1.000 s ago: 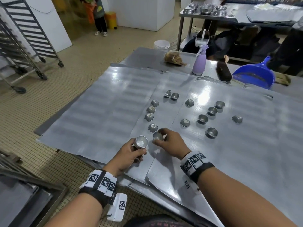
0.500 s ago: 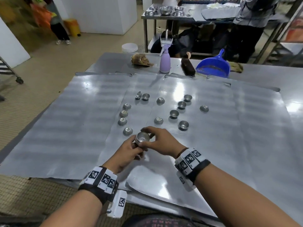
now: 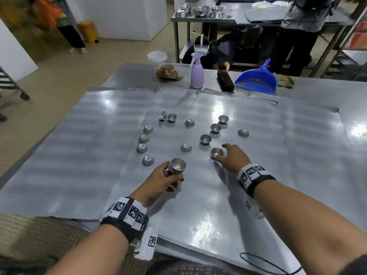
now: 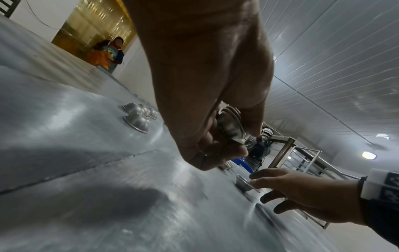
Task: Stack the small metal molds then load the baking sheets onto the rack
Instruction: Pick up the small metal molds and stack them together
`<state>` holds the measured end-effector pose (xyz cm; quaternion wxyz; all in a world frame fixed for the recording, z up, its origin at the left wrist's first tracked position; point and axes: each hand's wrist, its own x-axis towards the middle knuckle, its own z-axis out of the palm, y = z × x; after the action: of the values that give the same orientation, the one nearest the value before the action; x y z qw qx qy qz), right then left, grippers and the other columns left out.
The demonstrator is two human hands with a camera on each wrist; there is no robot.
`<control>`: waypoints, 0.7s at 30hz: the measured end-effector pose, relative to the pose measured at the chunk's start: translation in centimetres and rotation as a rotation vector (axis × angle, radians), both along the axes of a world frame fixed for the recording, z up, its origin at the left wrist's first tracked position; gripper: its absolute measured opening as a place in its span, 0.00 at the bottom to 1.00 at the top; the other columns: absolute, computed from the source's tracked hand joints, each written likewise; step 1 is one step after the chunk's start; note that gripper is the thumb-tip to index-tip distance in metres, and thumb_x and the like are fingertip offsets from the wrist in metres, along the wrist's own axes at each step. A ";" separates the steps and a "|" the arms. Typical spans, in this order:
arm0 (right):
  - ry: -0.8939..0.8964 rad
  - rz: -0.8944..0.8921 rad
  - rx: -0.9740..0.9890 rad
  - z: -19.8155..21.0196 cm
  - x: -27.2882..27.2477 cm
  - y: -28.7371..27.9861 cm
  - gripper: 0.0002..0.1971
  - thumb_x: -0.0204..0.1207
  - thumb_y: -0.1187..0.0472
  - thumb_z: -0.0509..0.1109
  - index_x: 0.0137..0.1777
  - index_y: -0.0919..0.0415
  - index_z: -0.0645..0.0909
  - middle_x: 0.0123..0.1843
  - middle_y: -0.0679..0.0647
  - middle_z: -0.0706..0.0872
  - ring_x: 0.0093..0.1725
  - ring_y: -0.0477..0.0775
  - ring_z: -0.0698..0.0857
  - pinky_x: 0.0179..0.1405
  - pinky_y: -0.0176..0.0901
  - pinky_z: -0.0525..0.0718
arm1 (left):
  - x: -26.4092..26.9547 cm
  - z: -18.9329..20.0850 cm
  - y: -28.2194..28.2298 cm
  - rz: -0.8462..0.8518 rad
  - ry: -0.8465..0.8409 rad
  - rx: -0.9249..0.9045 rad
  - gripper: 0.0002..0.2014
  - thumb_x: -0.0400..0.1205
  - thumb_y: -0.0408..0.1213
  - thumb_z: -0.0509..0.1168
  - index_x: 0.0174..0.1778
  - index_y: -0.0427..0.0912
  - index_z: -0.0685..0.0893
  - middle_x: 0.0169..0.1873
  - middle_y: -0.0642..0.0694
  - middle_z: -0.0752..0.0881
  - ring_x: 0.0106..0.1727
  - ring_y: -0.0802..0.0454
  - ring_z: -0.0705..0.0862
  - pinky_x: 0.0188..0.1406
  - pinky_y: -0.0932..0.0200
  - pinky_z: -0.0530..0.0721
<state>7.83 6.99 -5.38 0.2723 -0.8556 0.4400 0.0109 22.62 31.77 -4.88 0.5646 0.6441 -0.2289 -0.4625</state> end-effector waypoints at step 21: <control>-0.202 0.208 0.255 0.5 3.4 5.3 0.27 0.72 0.50 0.81 0.70 0.55 0.84 0.67 0.51 0.87 0.66 0.52 0.84 0.65 0.44 0.79 | 0.8 -2.2 0.0 0.042 0.053 0.044 0.15 0.81 0.28 0.75 0.61 0.39 0.81 0.41 0.35 0.89 0.30 0.46 0.84 0.28 0.54 0.81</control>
<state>11.25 12.26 -4.91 0.4185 -0.8520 0.3145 0.0087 23.43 31.82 -7.12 0.5656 0.6487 -0.1899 -0.4725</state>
